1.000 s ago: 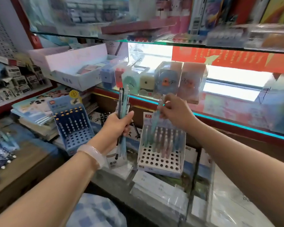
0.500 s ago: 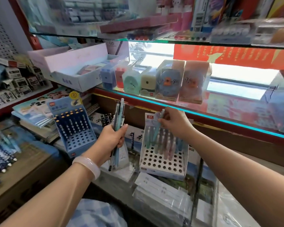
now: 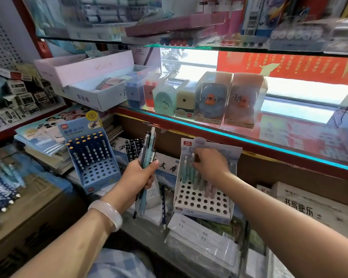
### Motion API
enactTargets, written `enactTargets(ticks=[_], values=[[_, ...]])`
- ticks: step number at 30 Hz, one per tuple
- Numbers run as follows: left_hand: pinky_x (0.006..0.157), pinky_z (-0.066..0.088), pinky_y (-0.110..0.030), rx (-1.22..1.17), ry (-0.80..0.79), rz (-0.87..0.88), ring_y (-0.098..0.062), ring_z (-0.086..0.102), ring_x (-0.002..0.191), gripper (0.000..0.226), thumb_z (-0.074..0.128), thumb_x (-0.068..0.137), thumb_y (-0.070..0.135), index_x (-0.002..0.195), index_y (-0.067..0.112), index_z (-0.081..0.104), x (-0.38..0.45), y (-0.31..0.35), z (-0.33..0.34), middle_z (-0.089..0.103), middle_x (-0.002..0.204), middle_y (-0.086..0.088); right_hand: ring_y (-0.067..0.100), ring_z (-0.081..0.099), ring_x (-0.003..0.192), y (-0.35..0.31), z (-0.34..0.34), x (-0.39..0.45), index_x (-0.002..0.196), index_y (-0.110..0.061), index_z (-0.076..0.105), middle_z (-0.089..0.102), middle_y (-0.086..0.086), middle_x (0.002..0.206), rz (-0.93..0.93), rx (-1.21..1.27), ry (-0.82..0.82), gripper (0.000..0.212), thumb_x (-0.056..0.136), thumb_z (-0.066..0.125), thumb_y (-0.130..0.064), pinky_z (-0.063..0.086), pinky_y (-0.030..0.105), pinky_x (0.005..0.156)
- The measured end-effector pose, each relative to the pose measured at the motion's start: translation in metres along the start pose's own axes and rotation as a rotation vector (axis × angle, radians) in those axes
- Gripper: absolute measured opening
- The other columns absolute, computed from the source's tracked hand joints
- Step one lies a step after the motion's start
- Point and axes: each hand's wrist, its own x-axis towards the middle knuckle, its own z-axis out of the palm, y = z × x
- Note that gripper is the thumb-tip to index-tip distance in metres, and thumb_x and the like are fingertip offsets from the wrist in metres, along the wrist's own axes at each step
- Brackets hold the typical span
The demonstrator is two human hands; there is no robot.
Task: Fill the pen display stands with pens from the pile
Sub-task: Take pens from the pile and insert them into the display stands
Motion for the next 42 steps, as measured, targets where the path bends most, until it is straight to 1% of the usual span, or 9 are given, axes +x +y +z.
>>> enactTargets(ticks=[2, 5, 16, 22, 26, 29, 33, 39, 42], values=[[0.036, 0.028, -0.018, -0.006, -0.002, -0.007, -0.007, 0.034, 0.036, 0.017, 0.052, 0.094, 0.014, 0.080, 0.011, 0.043, 0.000, -0.001, 0.000, 0.036, 0.044, 0.006, 0.020, 0.061, 0.096, -0.001, 0.002, -0.001, 0.112, -0.024, 0.059, 0.065, 0.001, 0.103, 0.002, -0.012, 0.012, 0.020, 0.093, 0.054, -0.022, 0.044, 0.028, 0.073], [0.036, 0.028, -0.017, -0.008, -0.003, -0.013, -0.006, 0.034, 0.037, 0.018, 0.052, 0.094, 0.014, 0.079, 0.011, 0.042, 0.000, -0.001, 0.000, 0.036, 0.046, 0.005, 0.019, 0.060, 0.090, -0.001, 0.005, 0.001, 0.105, -0.022, 0.061, 0.065, 0.001, 0.098, 0.038, 0.000, 0.027, 0.014, 0.093, 0.053, -0.023, 0.039, 0.025, 0.068], [0.038, 0.030, -0.019, 0.006, -0.026, -0.013, -0.008, 0.036, 0.039, 0.020, 0.053, 0.094, 0.015, 0.078, 0.012, 0.042, 0.001, -0.003, 0.000, 0.037, 0.053, 0.000, 0.017, 0.060, 0.094, -0.003, 0.008, 0.000, 0.108, -0.022, 0.061, 0.066, -0.001, 0.101, 0.086, -0.016, 0.057, 0.017, 0.094, 0.053, -0.027, 0.036, 0.022, 0.067], [0.037, 0.030, -0.018, 0.002, -0.018, -0.008, -0.008, 0.035, 0.039, 0.019, 0.053, 0.094, 0.015, 0.078, 0.013, 0.042, 0.001, -0.004, -0.001, 0.036, 0.054, 0.000, 0.017, 0.058, 0.092, -0.001, 0.009, 0.000, 0.100, -0.018, 0.059, 0.063, 0.000, 0.098, 0.094, -0.007, 0.060, 0.011, 0.094, 0.052, -0.024, 0.037, 0.024, 0.067], [0.037, 0.030, -0.019, 0.012, -0.024, -0.026, -0.009, 0.035, 0.040, 0.019, 0.053, 0.094, 0.015, 0.078, 0.012, 0.042, 0.001, -0.006, 0.002, 0.037, 0.055, -0.001, 0.016, 0.059, 0.088, -0.001, 0.011, 0.001, 0.097, -0.017, 0.060, 0.064, 0.001, 0.094, 0.114, -0.003, 0.031, 0.012, 0.095, 0.051, -0.025, 0.039, 0.025, 0.066], [0.037, 0.030, -0.019, 0.013, -0.026, -0.028, -0.008, 0.036, 0.038, 0.021, 0.053, 0.094, 0.015, 0.076, 0.012, 0.042, 0.001, -0.005, 0.003, 0.037, 0.053, -0.001, 0.017, 0.061, 0.086, 0.000, 0.010, 0.003, 0.098, -0.019, 0.062, 0.063, -0.001, 0.089, 0.133, 0.047, -0.015, 0.014, 0.094, 0.052, -0.028, 0.044, 0.026, 0.068], [0.037, 0.030, -0.018, 0.016, -0.030, -0.032, -0.007, 0.035, 0.037, 0.022, 0.053, 0.093, 0.015, 0.076, 0.011, 0.042, 0.000, -0.004, 0.004, 0.036, 0.052, -0.001, 0.015, 0.061, 0.084, 0.002, 0.009, 0.001, 0.102, -0.020, 0.064, 0.066, -0.001, 0.093, 0.140, 0.161, 0.028, 0.015, 0.094, 0.053, -0.027, 0.051, 0.030, 0.075], [0.037, 0.031, -0.018, 0.034, -0.040, -0.042, -0.007, 0.036, 0.036, 0.021, 0.053, 0.094, 0.016, 0.076, 0.011, 0.042, 0.000, -0.005, 0.004, 0.037, 0.049, 0.001, 0.014, 0.060, 0.078, 0.002, 0.011, 0.002, 0.099, -0.020, 0.066, 0.067, 0.000, 0.091, 0.111, 0.073, 0.035, 0.019, 0.096, 0.049, -0.025, 0.046, 0.025, 0.066], [0.037, 0.030, -0.018, 0.017, -0.041, -0.039, -0.007, 0.035, 0.037, 0.020, 0.053, 0.093, 0.015, 0.077, 0.011, 0.042, 0.000, -0.005, 0.004, 0.036, 0.051, 0.000, 0.015, 0.061, 0.078, 0.003, 0.012, 0.003, 0.099, -0.021, 0.066, 0.068, 0.000, 0.090, 0.096, 0.049, 0.039, 0.020, 0.096, 0.048, -0.026, 0.049, 0.027, 0.065]])
